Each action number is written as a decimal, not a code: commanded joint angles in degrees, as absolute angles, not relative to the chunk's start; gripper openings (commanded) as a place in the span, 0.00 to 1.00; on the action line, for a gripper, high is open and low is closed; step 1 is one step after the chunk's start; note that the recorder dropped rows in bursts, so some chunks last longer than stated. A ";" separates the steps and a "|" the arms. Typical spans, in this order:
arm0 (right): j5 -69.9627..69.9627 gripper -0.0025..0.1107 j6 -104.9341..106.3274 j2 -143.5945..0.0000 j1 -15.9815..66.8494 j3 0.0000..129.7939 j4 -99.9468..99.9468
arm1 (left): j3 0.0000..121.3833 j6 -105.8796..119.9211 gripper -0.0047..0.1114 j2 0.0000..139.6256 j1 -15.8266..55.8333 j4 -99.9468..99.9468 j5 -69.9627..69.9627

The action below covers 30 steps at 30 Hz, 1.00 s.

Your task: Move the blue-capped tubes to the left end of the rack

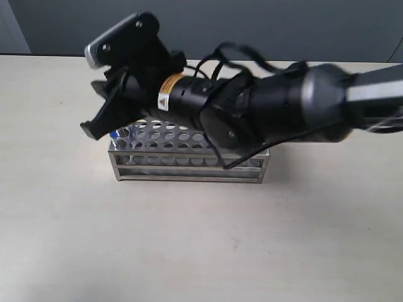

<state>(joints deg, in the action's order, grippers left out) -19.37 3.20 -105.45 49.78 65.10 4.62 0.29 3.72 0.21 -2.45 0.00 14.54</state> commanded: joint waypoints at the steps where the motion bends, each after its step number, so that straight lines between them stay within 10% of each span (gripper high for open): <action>1: -11.18 0.02 7.79 -95.70 48.45 65.07 3.72 | 0.00 3.51 0.04 0.00 -2.11 0.00 13.74; 18: 19.35 0.02 7.88 -66.99 36.50 49.52 -1.74 | 0.00 3.51 0.04 0.00 -2.11 0.00 13.74; 30: 13.66 0.02 5.54 -65.56 36.53 47.43 11.50 | 0.00 3.51 0.04 0.00 -2.11 0.00 13.74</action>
